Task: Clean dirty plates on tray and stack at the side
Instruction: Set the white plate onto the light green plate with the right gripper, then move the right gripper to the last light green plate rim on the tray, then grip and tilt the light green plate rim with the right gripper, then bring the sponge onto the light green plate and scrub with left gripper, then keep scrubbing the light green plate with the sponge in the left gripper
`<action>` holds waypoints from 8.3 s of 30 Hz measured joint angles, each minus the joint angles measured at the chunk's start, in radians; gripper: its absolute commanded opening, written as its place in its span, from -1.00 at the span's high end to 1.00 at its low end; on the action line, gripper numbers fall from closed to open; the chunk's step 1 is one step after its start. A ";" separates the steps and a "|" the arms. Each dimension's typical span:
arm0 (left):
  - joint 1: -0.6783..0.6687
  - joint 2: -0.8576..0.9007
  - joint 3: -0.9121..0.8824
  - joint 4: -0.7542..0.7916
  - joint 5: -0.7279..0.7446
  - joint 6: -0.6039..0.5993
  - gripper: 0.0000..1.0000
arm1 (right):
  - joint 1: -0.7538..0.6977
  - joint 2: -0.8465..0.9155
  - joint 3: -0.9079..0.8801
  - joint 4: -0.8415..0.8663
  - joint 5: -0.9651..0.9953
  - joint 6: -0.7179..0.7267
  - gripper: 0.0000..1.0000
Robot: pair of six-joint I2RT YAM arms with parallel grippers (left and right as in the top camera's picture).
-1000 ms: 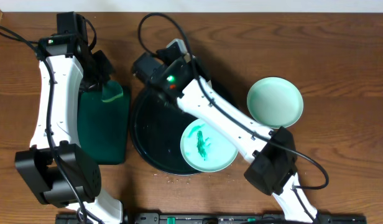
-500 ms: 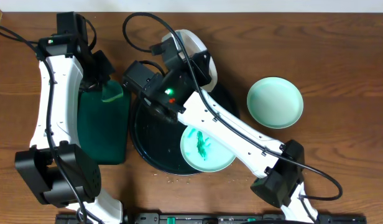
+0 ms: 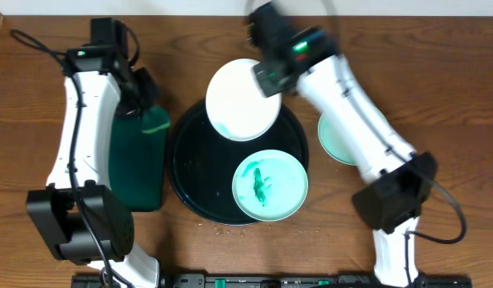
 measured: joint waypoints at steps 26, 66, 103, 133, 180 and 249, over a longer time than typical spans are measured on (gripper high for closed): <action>-0.082 0.000 0.000 0.049 0.005 0.000 0.86 | -0.711 -0.011 -0.501 0.045 -0.161 -0.001 0.97; -0.082 0.000 0.000 0.039 0.005 -0.006 0.86 | -0.041 -0.016 -0.544 -0.027 -0.261 -0.338 0.09; -0.082 0.000 0.000 0.043 0.005 -0.008 0.86 | 0.050 0.041 -0.449 0.219 -0.248 -0.206 0.21; -0.167 0.000 0.000 0.040 0.002 -0.007 0.86 | 0.017 0.041 -0.606 0.330 -0.254 0.212 0.97; -0.375 0.172 -0.342 0.343 0.172 0.029 0.86 | 0.011 0.050 -0.603 0.377 -0.253 0.201 0.98; -0.428 0.172 -0.327 0.365 0.142 0.276 0.86 | 0.021 0.055 -0.603 0.389 -0.282 0.208 0.97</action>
